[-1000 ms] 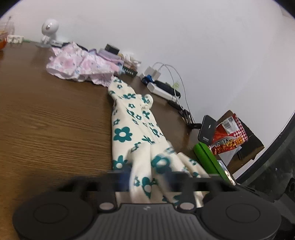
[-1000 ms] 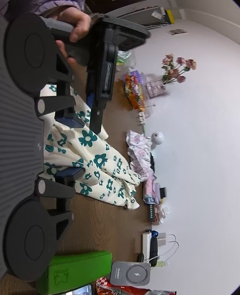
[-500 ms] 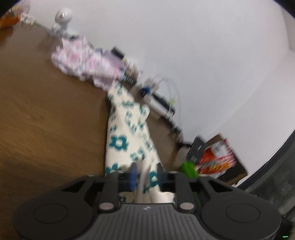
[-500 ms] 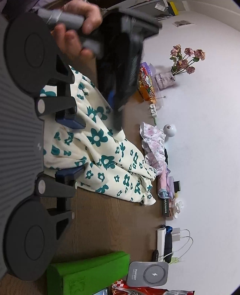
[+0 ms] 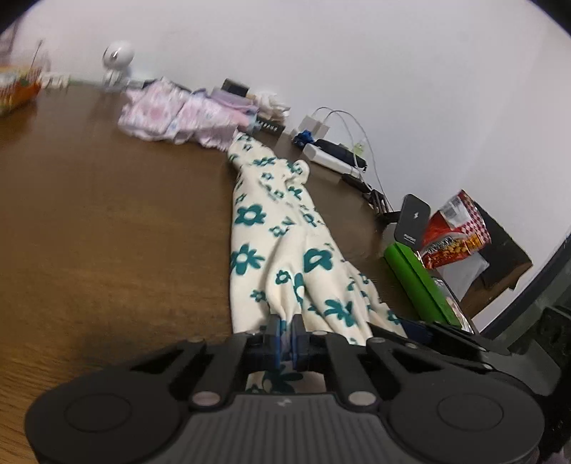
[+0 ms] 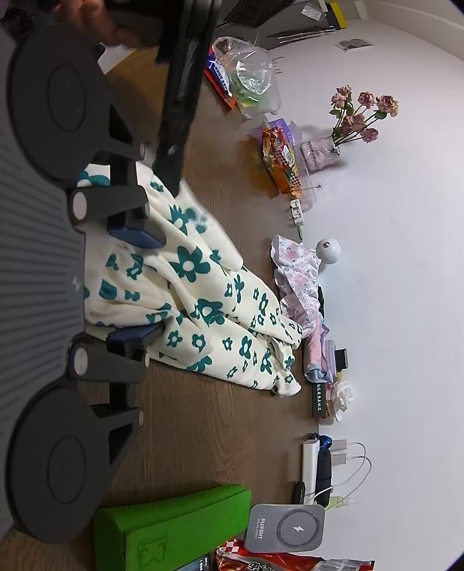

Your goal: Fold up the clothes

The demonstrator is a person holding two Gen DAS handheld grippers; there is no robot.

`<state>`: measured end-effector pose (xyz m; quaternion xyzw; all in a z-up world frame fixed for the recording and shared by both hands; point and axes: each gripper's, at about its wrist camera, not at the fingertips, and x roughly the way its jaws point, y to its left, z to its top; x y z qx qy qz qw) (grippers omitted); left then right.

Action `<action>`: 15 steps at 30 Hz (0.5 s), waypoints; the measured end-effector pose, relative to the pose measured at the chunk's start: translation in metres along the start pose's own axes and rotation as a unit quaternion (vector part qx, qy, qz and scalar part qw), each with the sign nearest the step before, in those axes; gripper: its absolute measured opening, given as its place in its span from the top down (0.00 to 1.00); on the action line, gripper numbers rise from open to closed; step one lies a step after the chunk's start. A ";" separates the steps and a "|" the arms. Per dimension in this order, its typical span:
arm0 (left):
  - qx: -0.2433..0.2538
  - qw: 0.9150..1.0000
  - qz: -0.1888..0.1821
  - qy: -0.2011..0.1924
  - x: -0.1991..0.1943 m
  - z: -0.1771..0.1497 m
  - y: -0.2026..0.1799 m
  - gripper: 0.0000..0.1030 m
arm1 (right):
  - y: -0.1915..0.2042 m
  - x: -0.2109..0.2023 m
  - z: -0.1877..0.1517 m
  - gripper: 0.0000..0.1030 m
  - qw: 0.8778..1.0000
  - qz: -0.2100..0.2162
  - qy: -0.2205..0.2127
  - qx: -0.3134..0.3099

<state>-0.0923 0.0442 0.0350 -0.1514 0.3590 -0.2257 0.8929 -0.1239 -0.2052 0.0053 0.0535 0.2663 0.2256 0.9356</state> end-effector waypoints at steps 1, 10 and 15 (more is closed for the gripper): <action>0.000 1.000 0.003 -0.001 0.002 -0.002 0.002 0.95 | -0.002 0.001 0.000 0.56 1.000 0.002 0.000 0.003; 0.061 0.996 -0.007 -0.062 -0.035 0.003 -0.011 0.86 | -0.004 -0.035 0.018 0.83 0.999 -0.006 -0.047 -0.015; 0.093 0.995 0.000 -0.038 -0.017 -0.002 -0.024 0.91 | -0.002 -0.021 0.020 0.87 1.000 0.000 -0.026 -0.018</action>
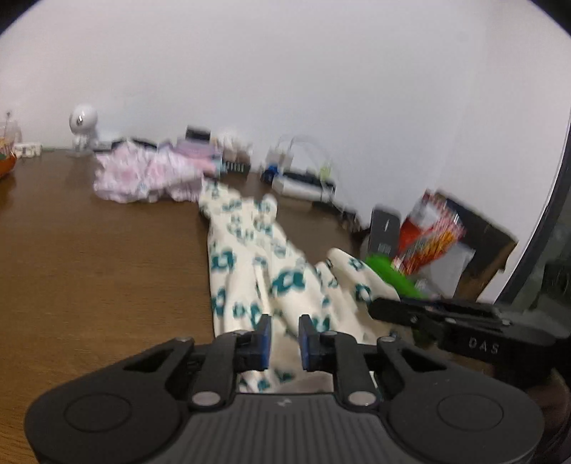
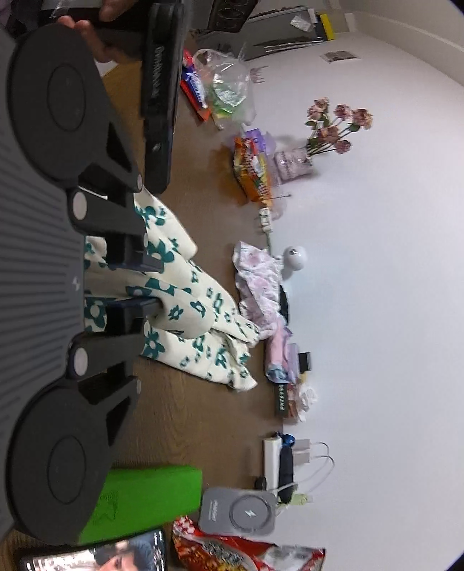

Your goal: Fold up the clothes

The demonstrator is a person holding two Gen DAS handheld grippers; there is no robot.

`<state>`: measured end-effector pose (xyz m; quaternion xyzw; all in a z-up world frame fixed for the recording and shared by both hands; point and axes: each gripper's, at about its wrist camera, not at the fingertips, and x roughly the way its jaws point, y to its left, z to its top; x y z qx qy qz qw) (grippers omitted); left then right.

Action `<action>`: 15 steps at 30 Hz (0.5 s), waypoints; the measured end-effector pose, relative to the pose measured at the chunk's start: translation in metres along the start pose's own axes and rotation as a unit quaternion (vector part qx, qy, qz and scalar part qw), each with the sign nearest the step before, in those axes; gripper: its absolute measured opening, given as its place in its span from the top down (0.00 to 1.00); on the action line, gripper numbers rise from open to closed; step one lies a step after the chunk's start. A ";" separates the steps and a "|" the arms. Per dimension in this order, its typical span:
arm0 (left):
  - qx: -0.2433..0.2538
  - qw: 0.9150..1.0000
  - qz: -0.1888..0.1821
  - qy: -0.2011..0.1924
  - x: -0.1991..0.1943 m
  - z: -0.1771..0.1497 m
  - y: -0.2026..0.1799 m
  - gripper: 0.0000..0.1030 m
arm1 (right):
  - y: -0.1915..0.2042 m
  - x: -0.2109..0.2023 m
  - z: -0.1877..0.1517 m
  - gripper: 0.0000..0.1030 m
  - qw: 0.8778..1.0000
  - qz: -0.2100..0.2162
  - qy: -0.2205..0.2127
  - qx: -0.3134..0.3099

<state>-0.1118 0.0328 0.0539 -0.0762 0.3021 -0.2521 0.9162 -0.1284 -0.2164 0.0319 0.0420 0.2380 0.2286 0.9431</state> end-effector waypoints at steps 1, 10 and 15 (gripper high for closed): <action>-0.005 1.000 0.004 0.009 0.007 -0.003 0.001 0.91 | -0.001 0.010 -0.002 0.89 1.000 -0.002 0.013 0.003; -0.024 1.000 0.006 0.018 0.019 -0.016 0.006 0.91 | -0.033 0.025 -0.011 0.73 0.998 -0.011 0.005 0.060; -0.030 0.999 0.004 0.019 0.018 -0.016 0.008 0.91 | -0.023 -0.019 -0.002 0.63 0.995 -0.069 -0.070 -0.013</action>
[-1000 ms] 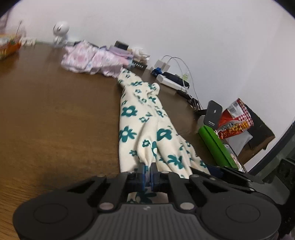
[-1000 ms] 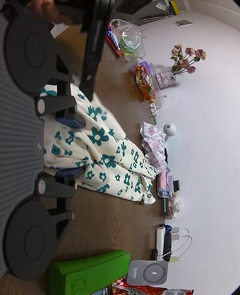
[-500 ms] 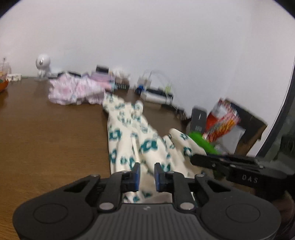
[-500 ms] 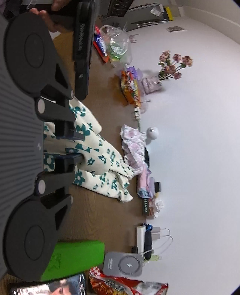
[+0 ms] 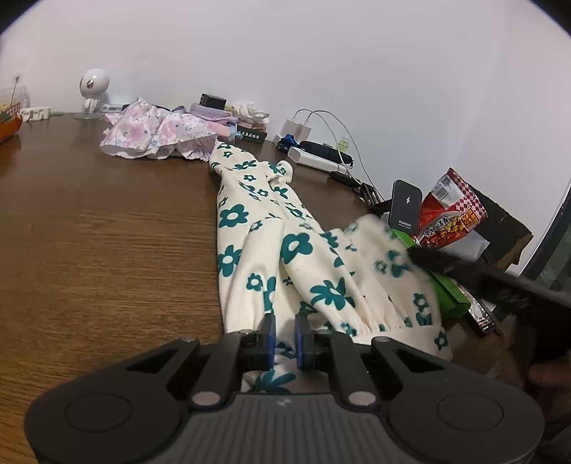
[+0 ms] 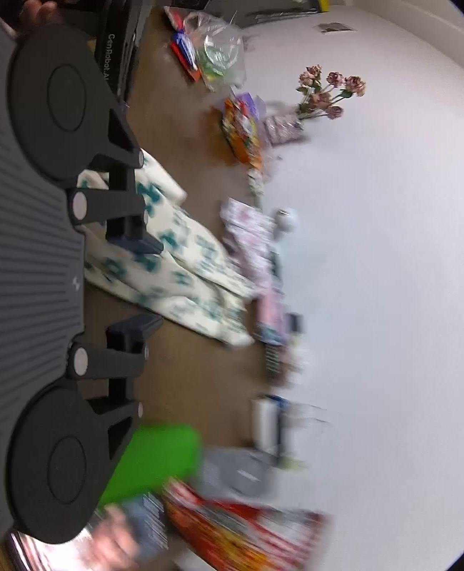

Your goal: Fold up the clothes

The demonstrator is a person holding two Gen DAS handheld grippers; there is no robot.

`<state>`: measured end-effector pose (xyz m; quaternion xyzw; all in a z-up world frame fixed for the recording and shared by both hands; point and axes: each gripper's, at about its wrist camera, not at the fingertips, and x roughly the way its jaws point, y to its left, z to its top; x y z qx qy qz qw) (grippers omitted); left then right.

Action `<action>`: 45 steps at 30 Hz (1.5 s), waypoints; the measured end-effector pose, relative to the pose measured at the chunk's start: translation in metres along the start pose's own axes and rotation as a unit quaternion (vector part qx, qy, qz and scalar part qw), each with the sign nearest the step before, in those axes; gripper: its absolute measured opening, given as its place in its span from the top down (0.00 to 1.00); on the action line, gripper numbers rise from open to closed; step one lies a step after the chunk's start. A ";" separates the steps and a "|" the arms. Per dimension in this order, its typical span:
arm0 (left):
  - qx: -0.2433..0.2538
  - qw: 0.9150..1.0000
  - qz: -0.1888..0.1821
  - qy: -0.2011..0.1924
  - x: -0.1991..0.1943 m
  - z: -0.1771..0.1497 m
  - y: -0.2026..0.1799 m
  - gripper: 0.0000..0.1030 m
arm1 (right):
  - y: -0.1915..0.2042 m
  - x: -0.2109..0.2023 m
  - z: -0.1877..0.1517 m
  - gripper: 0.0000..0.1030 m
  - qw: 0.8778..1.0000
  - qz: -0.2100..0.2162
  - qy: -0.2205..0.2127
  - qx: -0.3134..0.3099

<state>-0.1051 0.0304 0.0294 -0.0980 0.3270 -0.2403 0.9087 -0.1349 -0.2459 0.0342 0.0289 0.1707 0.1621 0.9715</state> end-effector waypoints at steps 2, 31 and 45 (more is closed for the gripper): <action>0.001 1.000 0.002 0.000 0.000 0.000 -0.001 0.91 | 0.000 -0.010 0.007 0.66 1.000 0.011 -0.010 -0.002; -0.025 0.998 -0.057 -0.001 -0.015 -0.001 -0.007 0.72 | -0.050 0.067 -0.020 0.96 0.918 0.201 0.092 0.329; 0.047 0.997 -0.051 -0.038 -0.045 0.005 -0.004 0.63 | 0.017 0.016 -0.005 0.71 0.997 0.064 0.038 0.002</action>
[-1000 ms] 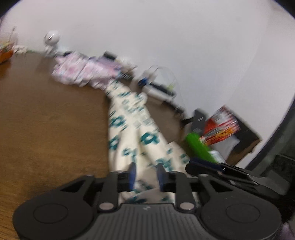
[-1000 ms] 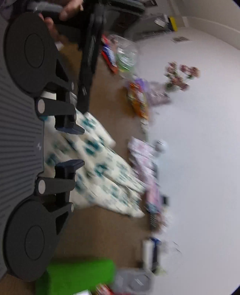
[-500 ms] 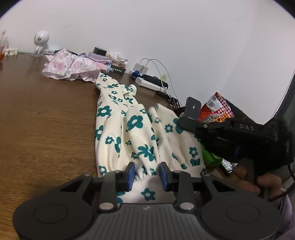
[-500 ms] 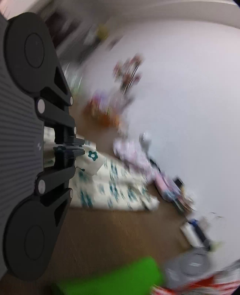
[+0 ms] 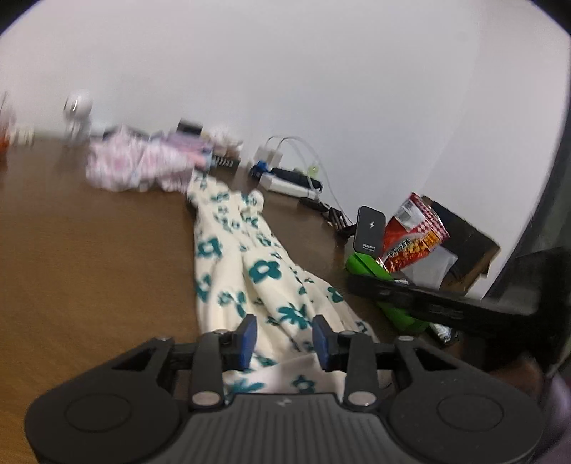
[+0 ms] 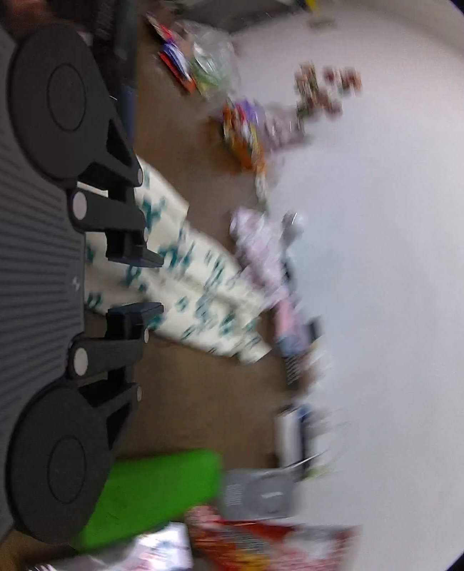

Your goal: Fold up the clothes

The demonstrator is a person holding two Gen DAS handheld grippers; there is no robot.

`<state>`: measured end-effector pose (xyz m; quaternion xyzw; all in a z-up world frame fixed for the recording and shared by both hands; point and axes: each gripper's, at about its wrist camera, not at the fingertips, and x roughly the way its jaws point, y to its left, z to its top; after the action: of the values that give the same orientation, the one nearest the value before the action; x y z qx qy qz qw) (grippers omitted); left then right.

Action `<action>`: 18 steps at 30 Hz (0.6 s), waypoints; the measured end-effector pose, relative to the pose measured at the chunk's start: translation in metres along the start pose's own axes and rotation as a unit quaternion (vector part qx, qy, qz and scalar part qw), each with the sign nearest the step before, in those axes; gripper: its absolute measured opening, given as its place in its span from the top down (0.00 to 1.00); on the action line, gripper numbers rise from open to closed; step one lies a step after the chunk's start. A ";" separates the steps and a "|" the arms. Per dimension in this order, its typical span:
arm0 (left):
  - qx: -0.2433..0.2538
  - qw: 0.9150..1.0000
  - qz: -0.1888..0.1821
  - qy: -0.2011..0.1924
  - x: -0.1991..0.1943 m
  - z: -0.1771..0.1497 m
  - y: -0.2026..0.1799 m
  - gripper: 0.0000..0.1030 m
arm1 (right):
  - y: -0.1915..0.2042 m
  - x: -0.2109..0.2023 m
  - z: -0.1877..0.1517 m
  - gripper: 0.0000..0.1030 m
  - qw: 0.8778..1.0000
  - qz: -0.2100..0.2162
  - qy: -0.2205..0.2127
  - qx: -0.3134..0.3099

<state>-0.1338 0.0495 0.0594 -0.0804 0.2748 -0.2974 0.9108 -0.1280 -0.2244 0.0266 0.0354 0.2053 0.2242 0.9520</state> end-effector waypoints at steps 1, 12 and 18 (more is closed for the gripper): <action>0.023 1.000 -0.009 0.002 -0.005 -0.002 0.001 0.62 | 0.005 -0.008 -0.002 0.68 0.999 0.016 -0.002 -0.032; 0.189 0.979 -0.029 0.068 0.005 -0.036 0.000 0.72 | 0.028 -0.016 -0.034 0.52 0.970 0.113 0.083 -0.198; 0.215 0.972 -0.045 0.089 -0.011 -0.045 -0.007 0.94 | 0.028 -0.022 -0.037 0.67 0.964 0.150 0.113 -0.187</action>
<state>-0.1694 0.0513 0.0291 0.1315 0.2806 -0.3959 0.8644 -0.1722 -0.2102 0.0050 -0.1381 0.2583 0.4009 0.8680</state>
